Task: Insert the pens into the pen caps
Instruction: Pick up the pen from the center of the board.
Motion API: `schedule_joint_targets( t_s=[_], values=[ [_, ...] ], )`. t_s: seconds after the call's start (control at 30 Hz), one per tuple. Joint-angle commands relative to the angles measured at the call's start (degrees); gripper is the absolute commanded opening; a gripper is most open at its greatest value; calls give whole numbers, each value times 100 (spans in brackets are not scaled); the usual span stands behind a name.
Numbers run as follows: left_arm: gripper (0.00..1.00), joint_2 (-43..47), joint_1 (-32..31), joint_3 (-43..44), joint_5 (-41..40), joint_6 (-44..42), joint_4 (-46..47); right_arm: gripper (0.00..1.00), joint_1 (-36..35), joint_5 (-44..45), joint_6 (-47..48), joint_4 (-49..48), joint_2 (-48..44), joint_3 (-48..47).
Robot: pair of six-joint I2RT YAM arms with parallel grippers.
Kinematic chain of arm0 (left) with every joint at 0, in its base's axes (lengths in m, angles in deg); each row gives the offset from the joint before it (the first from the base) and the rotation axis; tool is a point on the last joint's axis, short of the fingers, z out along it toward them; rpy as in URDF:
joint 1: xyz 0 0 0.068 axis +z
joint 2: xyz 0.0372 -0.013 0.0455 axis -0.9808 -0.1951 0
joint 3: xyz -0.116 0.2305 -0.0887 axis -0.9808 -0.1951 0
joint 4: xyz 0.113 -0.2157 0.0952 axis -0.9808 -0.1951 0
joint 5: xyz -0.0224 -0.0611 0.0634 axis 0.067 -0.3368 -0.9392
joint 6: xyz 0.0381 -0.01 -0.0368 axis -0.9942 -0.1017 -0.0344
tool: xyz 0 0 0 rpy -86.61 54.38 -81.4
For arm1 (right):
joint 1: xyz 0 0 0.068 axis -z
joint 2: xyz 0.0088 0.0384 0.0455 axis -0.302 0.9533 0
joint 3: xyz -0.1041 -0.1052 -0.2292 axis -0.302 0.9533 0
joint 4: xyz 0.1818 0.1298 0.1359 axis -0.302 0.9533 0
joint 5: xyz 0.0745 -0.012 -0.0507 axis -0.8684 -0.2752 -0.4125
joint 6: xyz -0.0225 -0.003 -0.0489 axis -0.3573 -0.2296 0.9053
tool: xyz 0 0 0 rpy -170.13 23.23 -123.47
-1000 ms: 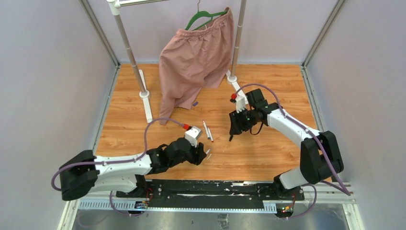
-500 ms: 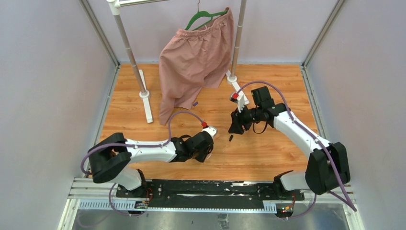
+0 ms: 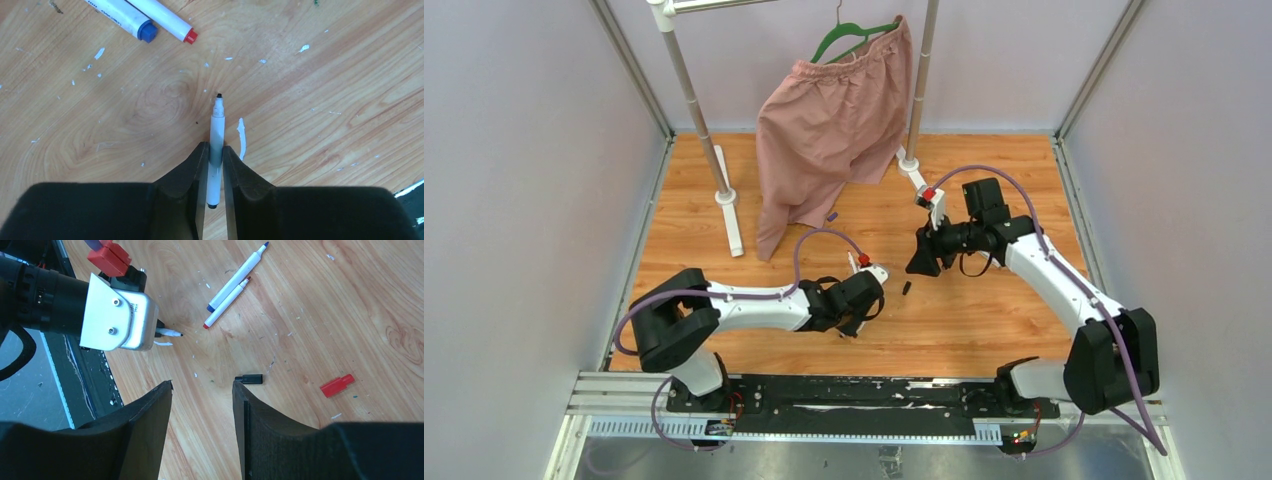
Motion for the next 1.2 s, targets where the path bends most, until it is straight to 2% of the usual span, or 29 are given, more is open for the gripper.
schedule_joint_targets(
  t_s=[0.0,0.17,0.33,0.53,0.7,0.8,0.93,1.03,1.17],
  values=[
    [18,-240,-79,57,236,-44,-253,53,166,-296,-24,117,-180,-9],
    [1,-148,-86,41,243,-70,-184,53,230,-400,79,134,-306,17],
    [0,468,-84,-152,189,-135,229,53,326,-443,264,176,-493,36],
    [0,1992,-50,-892,189,-242,1851,54,565,-722,424,222,-776,54],
    [0,2639,29,-1394,159,-119,3525,56,648,-1744,597,222,-1025,113],
    [0,2639,40,-1602,5,112,4613,60,647,-2360,644,185,-1171,173],
    [0,2329,36,-1828,-398,498,6113,66,639,-2665,370,-5,-1225,216],
    [0,1943,35,-1960,-763,789,7303,71,633,-2722,-180,-564,-1217,423],
    [0,1321,31,-1876,-900,1065,8392,76,631,-2789,-1044,-1654,-1188,825]
  ],
)
